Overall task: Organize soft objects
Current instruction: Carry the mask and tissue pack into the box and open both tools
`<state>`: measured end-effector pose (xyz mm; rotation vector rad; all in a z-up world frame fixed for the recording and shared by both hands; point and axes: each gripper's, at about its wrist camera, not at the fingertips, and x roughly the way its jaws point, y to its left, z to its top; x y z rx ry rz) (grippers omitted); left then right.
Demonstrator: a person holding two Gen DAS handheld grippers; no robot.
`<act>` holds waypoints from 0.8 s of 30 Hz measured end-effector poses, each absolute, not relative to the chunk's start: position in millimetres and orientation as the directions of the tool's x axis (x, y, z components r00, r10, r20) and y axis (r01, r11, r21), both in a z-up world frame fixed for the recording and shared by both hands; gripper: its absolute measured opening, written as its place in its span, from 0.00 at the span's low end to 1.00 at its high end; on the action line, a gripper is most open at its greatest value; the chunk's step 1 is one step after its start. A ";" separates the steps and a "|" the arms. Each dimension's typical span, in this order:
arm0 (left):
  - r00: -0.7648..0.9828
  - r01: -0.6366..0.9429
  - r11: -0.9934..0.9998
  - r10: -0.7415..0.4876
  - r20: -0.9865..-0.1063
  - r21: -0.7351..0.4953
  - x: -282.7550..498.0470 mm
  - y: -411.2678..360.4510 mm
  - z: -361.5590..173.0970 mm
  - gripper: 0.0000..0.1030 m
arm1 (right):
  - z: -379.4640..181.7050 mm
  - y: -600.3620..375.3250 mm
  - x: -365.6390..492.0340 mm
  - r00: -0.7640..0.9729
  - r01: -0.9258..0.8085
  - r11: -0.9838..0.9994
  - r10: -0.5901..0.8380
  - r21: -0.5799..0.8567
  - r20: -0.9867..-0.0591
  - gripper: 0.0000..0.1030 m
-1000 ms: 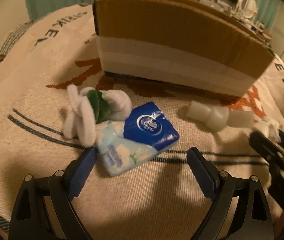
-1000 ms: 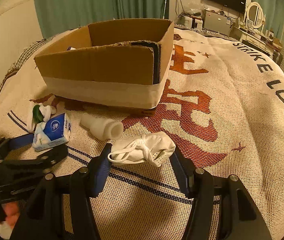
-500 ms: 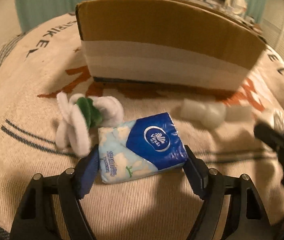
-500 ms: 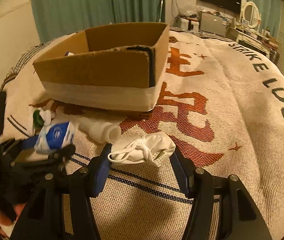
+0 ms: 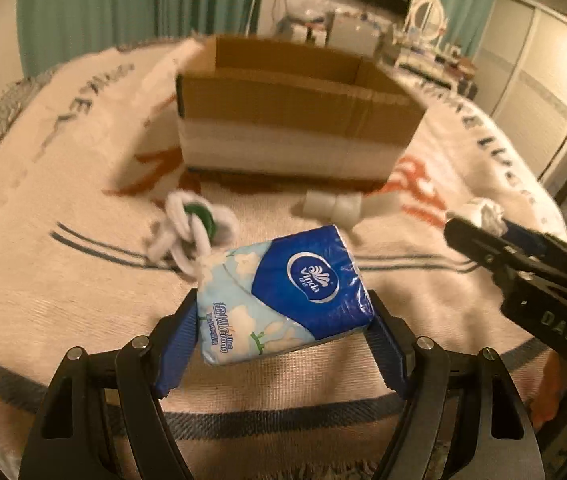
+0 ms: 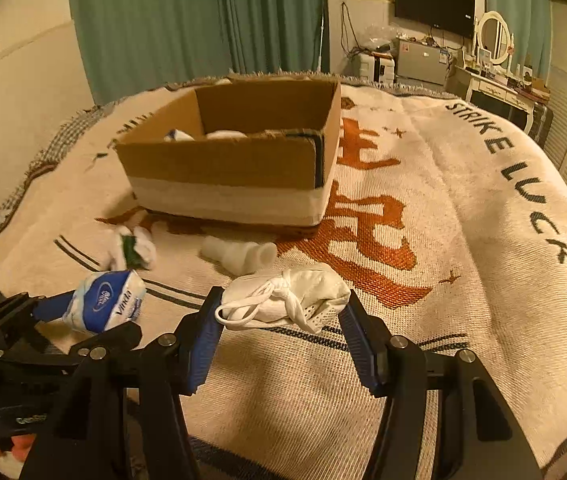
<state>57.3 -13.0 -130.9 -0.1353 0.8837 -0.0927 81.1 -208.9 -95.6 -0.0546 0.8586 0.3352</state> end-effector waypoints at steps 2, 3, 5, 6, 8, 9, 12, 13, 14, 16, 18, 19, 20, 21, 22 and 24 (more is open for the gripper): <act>0.683 0.065 0.990 -0.136 -0.718 -0.125 53.8 -21.1 -109.7 0.74 | -85.8 -209.8 76.7 0.620 -0.308 0.948 0.263 0.078 -0.739 0.56; 0.705 0.087 0.991 -0.131 -0.697 -0.098 50.9 -22.5 -99.5 0.74 | -77.3 -210.3 75.0 0.632 -0.301 0.951 0.253 0.069 -0.733 0.56; 0.740 0.116 0.991 -0.129 -0.660 -0.064 47.3 -23.1 -80.7 0.74 | -64.7 -211.3 73.0 0.649 -0.300 0.951 0.257 0.070 -0.716 0.56; 0.755 0.128 0.990 -0.133 -0.642 -0.055 50.6 -22.7 -69.5 0.74 | -56.1 -212.1 72.6 0.658 -0.304 0.950 0.268 0.077 -0.704 0.56; 0.780 0.132 0.990 -0.134 -0.611 -0.049 56.5 -16.0 -50.8 0.74 | -41.3 -213.1 73.8 0.674 -0.311 0.947 0.280 0.081 -0.684 0.56; 0.789 0.135 0.990 -0.137 -0.599 -0.048 60.0 -13.9 -43.4 0.74 | -30.5 -212.4 75.9 0.688 -0.318 0.945 0.287 0.078 -0.667 0.56; 0.809 0.144 0.988 -0.150 -0.569 -0.056 74.1 -6.5 -21.2 0.74 | -6.1 -209.0 86.5 0.711 -0.341 0.938 0.306 0.071 -0.632 0.56; 0.814 0.145 0.988 -0.150 -0.561 -0.054 78.9 -5.9 -15.0 0.74 | 3.2 -206.0 92.3 0.719 -0.352 0.934 0.315 0.066 -0.619 0.56; 0.821 0.144 0.988 -0.146 -0.551 -0.047 85.1 -4.7 -9.8 0.74 | 8.8 -203.0 98.2 0.723 -0.361 0.931 0.320 0.061 -0.612 0.56; 0.840 0.135 0.991 -0.120 -0.530 -0.010 101.4 -6.7 0.0 0.74 | 22.3 -195.4 111.4 0.737 -0.374 0.926 0.324 0.041 -0.593 0.56; 0.851 0.137 0.990 -0.112 -0.514 0.012 119.1 -8.6 5.6 0.74 | 32.9 -188.7 127.5 0.751 -0.382 0.924 0.325 0.024 -0.575 0.56; 0.855 0.136 0.990 -0.107 -0.507 0.020 130.6 -9.4 7.3 0.74 | 37.0 -185.8 137.5 0.754 -0.386 0.922 0.330 0.024 -0.567 0.56; 0.856 0.134 0.991 -0.101 -0.507 0.028 145.4 -10.4 7.8 0.74 | 39.4 -183.7 147.3 0.757 -0.388 0.921 0.335 0.025 -0.562 0.56; 0.855 0.130 0.991 -0.095 -0.509 0.033 157.4 -10.5 7.0 0.74 | 40.7 -181.2 158.0 0.758 -0.389 0.921 0.336 0.025 -0.560 0.56; 0.854 0.125 0.991 -0.088 -0.513 0.038 169.2 -11.2 6.3 0.74 | 40.4 -179.5 167.2 0.758 -0.389 0.921 0.335 0.024 -0.560 0.55; 0.847 0.118 0.992 -0.079 -0.526 0.042 195.4 -11.5 2.2 0.74 | 37.5 -173.8 191.3 0.751 -0.399 0.917 0.343 0.027 -0.565 0.55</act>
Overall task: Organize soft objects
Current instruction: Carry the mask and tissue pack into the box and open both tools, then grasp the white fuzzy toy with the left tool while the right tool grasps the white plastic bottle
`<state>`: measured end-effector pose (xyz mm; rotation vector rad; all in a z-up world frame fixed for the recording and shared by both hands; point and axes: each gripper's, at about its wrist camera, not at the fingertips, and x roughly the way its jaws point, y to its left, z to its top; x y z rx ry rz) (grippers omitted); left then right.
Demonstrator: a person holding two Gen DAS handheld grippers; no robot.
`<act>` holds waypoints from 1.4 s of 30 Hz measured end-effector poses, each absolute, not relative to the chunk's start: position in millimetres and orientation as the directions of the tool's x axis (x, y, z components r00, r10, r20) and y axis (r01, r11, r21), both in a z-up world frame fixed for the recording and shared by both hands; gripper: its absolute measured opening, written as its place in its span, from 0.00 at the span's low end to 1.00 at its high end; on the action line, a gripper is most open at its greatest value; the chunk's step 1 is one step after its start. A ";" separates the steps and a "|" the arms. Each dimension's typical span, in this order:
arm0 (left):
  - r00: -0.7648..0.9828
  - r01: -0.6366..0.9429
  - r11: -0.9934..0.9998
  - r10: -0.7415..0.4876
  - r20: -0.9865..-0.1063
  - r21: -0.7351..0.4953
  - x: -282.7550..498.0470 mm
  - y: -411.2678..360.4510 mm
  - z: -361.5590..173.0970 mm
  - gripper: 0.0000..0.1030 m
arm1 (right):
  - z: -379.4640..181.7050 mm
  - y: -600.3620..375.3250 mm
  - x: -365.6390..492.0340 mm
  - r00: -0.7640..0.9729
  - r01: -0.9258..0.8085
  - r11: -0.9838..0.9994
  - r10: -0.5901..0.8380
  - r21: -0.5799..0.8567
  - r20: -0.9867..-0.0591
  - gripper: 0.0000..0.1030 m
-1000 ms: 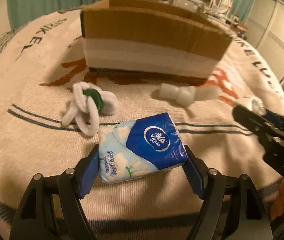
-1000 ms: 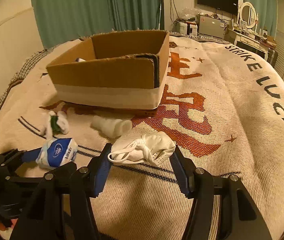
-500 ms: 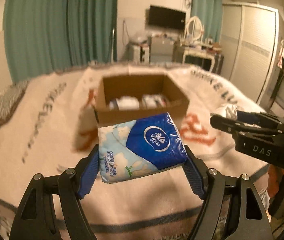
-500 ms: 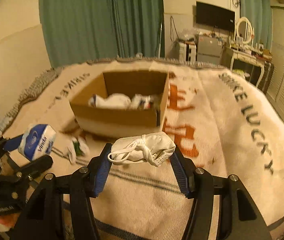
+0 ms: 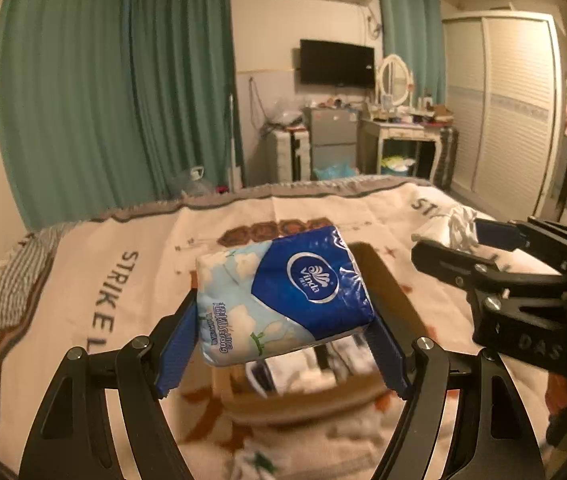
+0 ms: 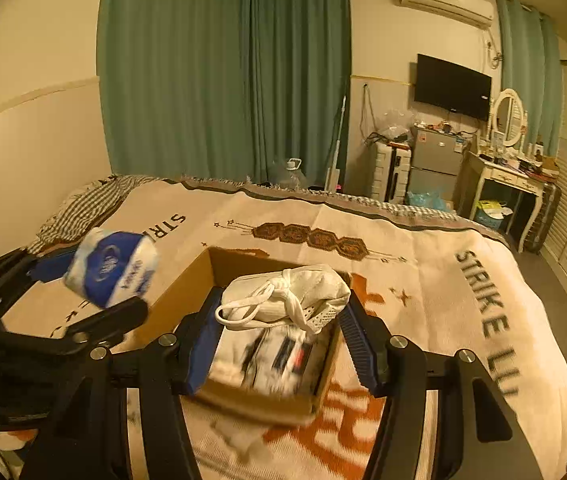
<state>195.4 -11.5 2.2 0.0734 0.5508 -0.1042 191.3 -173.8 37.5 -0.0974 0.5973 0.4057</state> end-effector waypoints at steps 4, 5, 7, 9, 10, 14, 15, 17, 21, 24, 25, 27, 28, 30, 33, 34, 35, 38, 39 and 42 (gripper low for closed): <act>0.825 0.111 0.993 -0.074 -0.561 0.031 239.2 -7.9 -16.7 0.74 | 22.0 -170.9 238.9 0.737 -0.381 0.924 0.319 0.023 -0.596 0.54; 0.815 0.112 0.993 -0.076 -0.575 0.027 248.4 -7.1 -22.6 0.74 | 16.5 -170.8 249.6 0.728 -0.381 0.924 0.321 0.032 -0.605 0.54; 0.793 0.110 0.994 -0.071 -0.605 0.028 265.3 -5.9 -37.8 0.73 | 2.1 -171.4 270.6 0.709 -0.373 0.926 0.324 0.056 -0.627 0.54; 0.775 0.105 0.994 -0.054 -0.630 0.043 276.8 -5.4 -53.6 0.73 | -11.9 -172.6 284.0 0.693 -0.367 0.927 0.324 0.072 -0.644 0.54; 0.766 0.109 0.993 -0.055 -0.641 0.044 280.2 -6.0 -59.7 0.73 | -19.6 -174.0 288.2 0.685 -0.366 0.927 0.326 0.080 -0.652 0.54; 0.745 0.161 0.984 -0.074 -0.663 0.072 286.0 -10.9 -74.8 0.74 | -42.4 -170.8 302.6 0.655 -0.370 0.923 0.336 0.100 -0.677 0.54; 0.741 0.177 0.981 -0.080 -0.667 0.079 286.6 -12.5 -77.0 0.75 | -46.5 -169.7 304.7 0.651 -0.372 0.923 0.337 0.102 -0.680 0.54; 0.749 0.178 0.979 -0.069 -0.659 0.099 285.8 -14.3 -78.7 0.76 | -50.9 -168.9 307.1 0.644 -0.375 0.920 0.347 0.114 -0.682 0.54; 0.779 0.147 0.979 -0.025 -0.627 0.144 279.4 -15.9 -76.1 0.76 | -50.1 -168.1 307.5 0.628 -0.376 0.917 0.359 0.134 -0.691 0.58; 0.794 0.141 0.979 -0.025 -0.607 0.144 271.0 -14.6 -66.1 0.83 | -41.0 -167.7 300.2 0.654 -0.358 0.927 0.335 0.112 -0.678 0.77; 0.800 0.136 0.979 -0.016 -0.599 0.155 268.5 -14.8 -61.6 0.83 | -36.4 -168.6 297.8 0.662 -0.354 0.928 0.334 0.113 -0.671 0.78; 0.815 0.118 0.978 0.003 -0.580 0.171 259.7 -14.2 -47.6 0.83 | -22.2 -171.3 289.7 0.675 -0.344 0.931 0.335 0.121 -0.657 0.79; 0.821 0.115 0.979 0.002 -0.571 0.169 255.6 -13.1 -40.7 0.83 | -14.5 -172.2 285.5 0.679 -0.345 0.930 0.339 0.124 -0.651 0.79; 0.838 0.104 0.981 0.002 -0.546 0.162 243.4 -9.6 -21.3 0.83 | 4.4 -174.3 273.3 0.699 -0.345 0.931 0.337 0.116 -0.630 0.81; 0.870 0.090 0.981 0.005 -0.493 0.169 219.9 -5.7 9.6 0.84 | 34.3 -178.2 251.4 0.729 -0.348 0.933 0.330 0.091 -0.600 0.82; 0.880 0.085 0.981 0.007 -0.475 0.172 211.5 -4.5 18.6 0.87 | 44.7 -179.3 243.4 0.738 -0.347 0.934 0.328 0.085 -0.589 0.83; 0.891 0.079 0.981 0.009 -0.454 0.175 202.4 -2.9 28.1 0.88 | 55.4 -180.9 235.0 0.746 -0.347 0.935 0.326 0.078 -0.580 0.83; 0.923 0.063 0.984 0.007 -0.385 0.169 169.3 4.2 58.5 0.88 | 85.7 -185.2 206.9 0.769 -0.351 0.934 0.326 0.062 -0.551 0.88; 0.928 0.057 0.985 0.008 -0.373 0.163 162.2 6.8 63.6 0.89 | 96.5 -187.2 194.2 0.777 -0.353 0.934 0.327 0.058 -0.538 0.93; 0.940 0.037 0.988 0.017 -0.340 0.152 137.5 14.6 76.3 0.90 | 112.4 -188.2 167.7 0.791 -0.360 0.932 0.327 0.039 -0.518 1.00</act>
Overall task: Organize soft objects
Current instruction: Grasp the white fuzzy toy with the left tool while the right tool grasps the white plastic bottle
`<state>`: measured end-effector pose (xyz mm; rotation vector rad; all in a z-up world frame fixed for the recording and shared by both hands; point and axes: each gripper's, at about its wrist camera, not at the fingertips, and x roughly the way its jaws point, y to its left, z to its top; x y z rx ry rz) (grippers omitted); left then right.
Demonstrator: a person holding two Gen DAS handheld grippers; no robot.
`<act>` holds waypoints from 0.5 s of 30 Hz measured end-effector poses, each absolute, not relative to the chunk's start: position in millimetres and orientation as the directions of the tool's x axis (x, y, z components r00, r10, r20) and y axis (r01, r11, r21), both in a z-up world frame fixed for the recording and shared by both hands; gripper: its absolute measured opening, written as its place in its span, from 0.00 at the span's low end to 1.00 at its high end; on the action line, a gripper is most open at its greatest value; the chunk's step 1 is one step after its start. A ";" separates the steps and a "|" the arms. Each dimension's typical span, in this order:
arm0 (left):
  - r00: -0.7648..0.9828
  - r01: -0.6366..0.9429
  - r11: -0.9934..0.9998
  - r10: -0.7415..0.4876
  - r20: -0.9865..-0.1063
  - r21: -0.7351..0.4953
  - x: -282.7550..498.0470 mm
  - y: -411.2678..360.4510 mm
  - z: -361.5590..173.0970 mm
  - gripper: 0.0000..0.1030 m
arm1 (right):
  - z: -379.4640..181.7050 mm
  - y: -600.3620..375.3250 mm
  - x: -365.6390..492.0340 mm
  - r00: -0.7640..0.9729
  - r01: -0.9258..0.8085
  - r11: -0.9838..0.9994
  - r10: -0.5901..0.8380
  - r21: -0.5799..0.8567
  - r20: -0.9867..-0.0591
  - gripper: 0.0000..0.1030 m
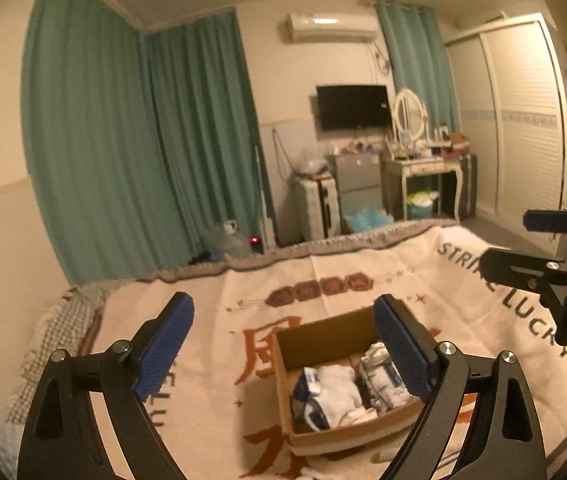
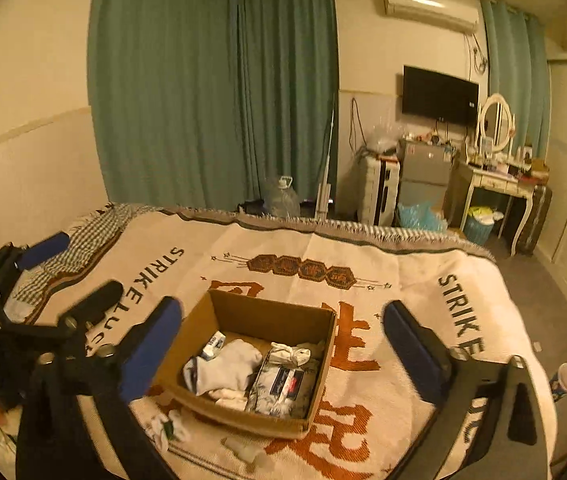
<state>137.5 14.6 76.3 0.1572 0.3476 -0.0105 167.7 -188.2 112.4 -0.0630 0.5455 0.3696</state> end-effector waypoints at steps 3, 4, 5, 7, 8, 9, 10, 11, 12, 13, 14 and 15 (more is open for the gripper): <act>0.945 0.020 0.987 0.033 -0.325 0.159 116.7 19.6 73.0 0.90 | 115.3 -186.6 141.8 0.797 -0.368 0.930 0.316 0.000 -0.515 1.00; 0.942 0.007 0.986 0.051 -0.333 0.169 113.4 19.2 69.0 0.90 | 112.4 -185.9 135.7 0.797 -0.368 0.930 0.309 -0.012 -0.519 1.00; 0.937 -0.001 0.984 0.062 -0.343 0.176 111.0 20.0 63.7 0.90 | 108.9 -185.9 130.6 0.796 -0.367 0.930 0.305 -0.018 -0.522 1.00; 0.932 0.020 0.986 0.041 -0.361 0.165 105.3 21.3 48.4 0.90 | 93.5 -183.8 120.7 0.782 -0.377 0.926 0.311 -0.013 -0.540 1.00; 0.924 0.025 0.987 0.037 -0.380 0.158 104.7 22.0 37.3 0.90 | 85.6 -183.3 118.9 0.773 -0.384 0.923 0.315 -0.009 -0.551 1.00; 0.919 0.026 0.987 0.039 -0.392 0.158 103.3 20.7 30.1 0.90 | 72.2 -181.6 116.2 0.755 -0.395 0.919 0.322 -0.004 -0.571 1.00; 0.910 0.029 0.987 0.039 -0.414 0.157 104.6 20.2 18.1 0.90 | 61.4 -181.0 113.4 0.745 -0.401 0.916 0.324 -0.003 -0.583 1.00; 0.901 0.035 0.987 0.036 -0.431 0.155 106.1 19.2 8.7 0.90 | 51.8 -180.4 112.6 0.739 -0.401 0.916 0.321 -0.005 -0.592 1.00; 0.889 0.040 0.987 0.035 -0.457 0.153 109.0 18.5 -3.0 0.90 | 36.1 -178.7 112.4 0.731 -0.399 0.917 0.310 -0.012 -0.608 1.00; 0.875 0.040 0.988 0.038 -0.482 0.151 111.2 18.2 -15.8 0.90 | 23.9 -178.0 113.4 0.726 -0.394 0.919 0.301 -0.016 -0.619 1.00; 0.858 0.034 0.988 0.047 -0.511 0.148 117.3 18.4 -29.8 0.90 | 10.1 -176.7 115.5 0.717 -0.389 0.921 0.293 -0.014 -0.632 1.00; 0.842 0.023 0.989 0.059 -0.536 0.145 119.3 18.4 -43.2 0.90 | -1.4 -176.7 119.0 0.706 -0.388 0.922 0.291 -0.008 -0.646 1.00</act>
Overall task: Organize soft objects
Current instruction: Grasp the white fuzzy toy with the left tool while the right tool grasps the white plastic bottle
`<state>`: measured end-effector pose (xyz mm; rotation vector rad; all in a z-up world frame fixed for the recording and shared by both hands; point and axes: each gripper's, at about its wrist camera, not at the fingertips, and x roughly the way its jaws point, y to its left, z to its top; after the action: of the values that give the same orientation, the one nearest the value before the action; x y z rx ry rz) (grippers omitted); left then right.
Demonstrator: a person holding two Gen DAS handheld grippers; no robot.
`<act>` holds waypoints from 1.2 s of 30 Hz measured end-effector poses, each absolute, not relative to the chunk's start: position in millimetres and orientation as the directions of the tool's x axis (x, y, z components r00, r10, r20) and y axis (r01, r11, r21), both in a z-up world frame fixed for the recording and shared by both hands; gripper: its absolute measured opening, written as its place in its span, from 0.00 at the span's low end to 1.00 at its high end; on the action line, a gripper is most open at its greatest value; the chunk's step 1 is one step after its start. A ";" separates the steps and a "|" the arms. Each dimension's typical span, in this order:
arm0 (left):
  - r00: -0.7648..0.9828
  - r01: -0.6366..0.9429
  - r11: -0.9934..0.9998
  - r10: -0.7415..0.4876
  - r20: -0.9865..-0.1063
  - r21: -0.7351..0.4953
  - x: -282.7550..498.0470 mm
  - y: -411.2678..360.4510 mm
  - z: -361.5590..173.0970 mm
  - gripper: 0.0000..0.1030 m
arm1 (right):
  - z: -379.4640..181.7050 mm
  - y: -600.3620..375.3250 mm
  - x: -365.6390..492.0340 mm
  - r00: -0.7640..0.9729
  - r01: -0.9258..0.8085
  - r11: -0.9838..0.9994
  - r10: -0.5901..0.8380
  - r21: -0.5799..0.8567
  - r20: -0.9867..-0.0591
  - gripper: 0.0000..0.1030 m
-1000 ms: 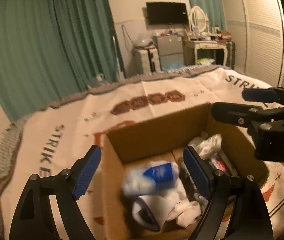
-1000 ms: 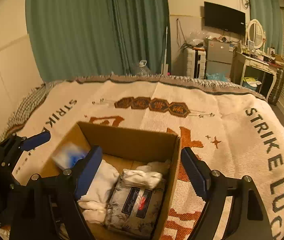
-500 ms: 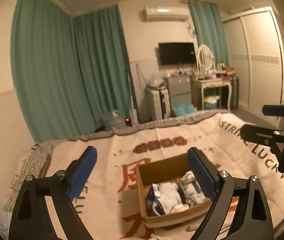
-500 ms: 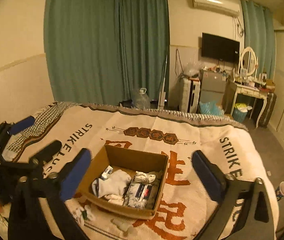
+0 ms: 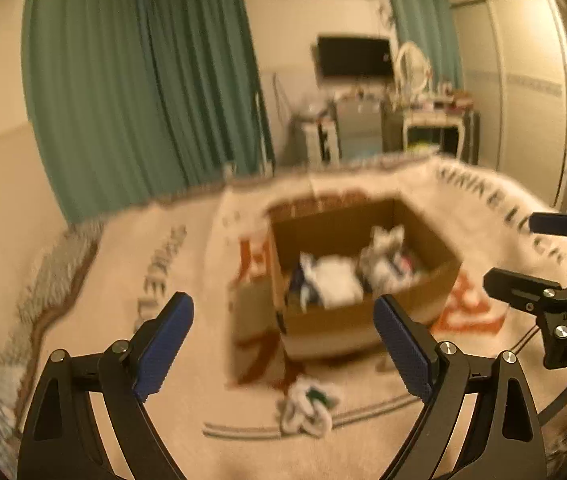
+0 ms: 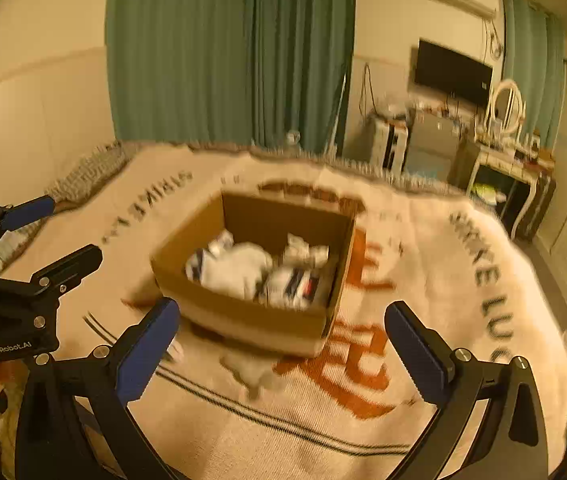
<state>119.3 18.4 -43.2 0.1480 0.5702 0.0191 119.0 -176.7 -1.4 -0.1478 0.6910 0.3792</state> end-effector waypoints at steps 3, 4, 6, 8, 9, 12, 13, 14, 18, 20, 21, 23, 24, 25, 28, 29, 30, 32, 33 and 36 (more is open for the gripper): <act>0.799 0.006 0.992 0.069 -0.598 0.123 130.8 24.1 -77.3 0.90 | -43.6 -174.2 133.6 0.655 -0.380 0.925 0.280 0.014 -0.702 1.00; 0.785 -0.005 0.993 0.077 -0.614 0.119 133.4 25.6 -88.0 0.90 | -53.0 -173.6 137.5 0.645 -0.378 0.926 0.276 0.017 -0.713 1.00; 0.764 -0.017 0.992 0.092 -0.639 0.122 136.7 26.4 -106.2 0.90 | -75.5 -171.2 146.6 0.615 -0.380 0.924 0.277 0.031 -0.739 0.98; 0.740 -0.022 0.992 0.101 -0.665 0.126 141.2 26.6 -122.7 0.90 | -94.4 -168.9 153.1 0.581 -0.385 0.921 0.288 0.054 -0.762 0.91; 0.727 -0.020 0.994 0.091 -0.681 0.112 142.3 27.9 -131.5 0.90 | -102.2 -166.8 156.3 0.565 -0.390 0.918 0.296 0.067 -0.770 0.87; 0.695 -0.006 0.998 0.053 -0.717 0.068 146.1 28.6 -147.5 0.90 | -124.1 -160.4 163.8 0.523 -0.404 0.910 0.318 0.098 -0.791 0.82; 0.685 -0.001 0.999 0.037 -0.728 0.049 147.0 28.5 -152.4 0.90 | -131.2 -158.4 165.6 0.508 -0.406 0.907 0.321 0.106 -0.799 0.79; 0.669 -0.002 1.000 0.020 -0.743 0.025 148.6 29.1 -158.6 0.90 | -139.3 -156.6 167.3 0.488 -0.410 0.904 0.327 0.118 -0.809 0.77; 0.619 0.000 1.000 0.009 -0.785 0.011 154.6 28.9 -175.8 0.89 | -162.1 -150.7 170.3 0.432 -0.422 0.897 0.330 0.135 -0.840 0.64; 0.604 0.017 1.000 -0.003 -0.797 0.009 156.6 24.6 -181.2 0.88 | -167.7 -149.5 170.6 0.422 -0.422 0.897 0.325 0.133 -0.846 0.54; 0.599 0.031 1.000 -0.021 -0.801 -0.004 157.7 21.6 -183.5 0.88 | -169.6 -149.5 170.4 0.421 -0.420 0.897 0.325 0.135 -0.847 0.50; 0.596 0.039 0.999 -0.032 -0.802 -0.011 159.3 17.2 -186.7 0.79 | -170.5 -150.4 169.8 0.422 -0.418 0.896 0.337 0.149 -0.842 0.42; 0.592 0.043 0.999 -0.027 -0.805 -0.001 160.8 14.6 -188.2 0.72 | -170.2 -151.1 168.5 0.423 -0.419 0.894 0.346 0.157 -0.838 0.36; 0.589 0.048 0.999 -0.024 -0.807 0.005 161.8 12.7 -188.7 0.68 | -169.4 -151.9 166.9 0.427 -0.418 0.894 0.350 0.161 -0.834 0.36; 0.592 0.073 0.997 -0.049 -0.804 -0.007 158.3 8.5 -186.6 0.56 | -167.1 -153.0 158.4 0.446 -0.420 0.897 0.339 0.141 -0.828 0.35; 0.594 0.076 0.997 -0.051 -0.803 -0.007 156.3 8.1 -186.6 0.54 | -166.4 -154.1 155.8 0.449 -0.419 0.897 0.337 0.138 -0.827 0.35; 0.594 0.081 0.997 -0.057 -0.802 -0.011 154.2 7.2 -185.3 0.51 | -165.4 -155.1 153.1 0.453 -0.417 0.899 0.336 0.137 -0.826 0.34; 0.595 0.085 0.996 -0.067 -0.801 -0.020 151.6 6.6 -183.0 0.51 | -162.2 -159.1 149.8 0.454 -0.412 0.898 0.348 0.153 -0.820 0.34; 0.596 0.086 0.996 -0.073 -0.800 -0.026 150.1 6.4 -181.6 0.49 | -160.6 -162.0 147.6 0.458 -0.408 0.899 0.352 0.159 -0.817 0.34; 0.604 0.089 0.995 -0.084 -0.793 -0.038 144.9 5.3 -175.1 0.49 | -156.0 -168.1 141.6 0.471 -0.401 0.902 0.350 0.157 -0.810 0.34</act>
<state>144.9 5.3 -175.1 0.0054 0.9170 -0.1003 141.6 -168.1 -156.0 -0.0576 0.9775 0.4608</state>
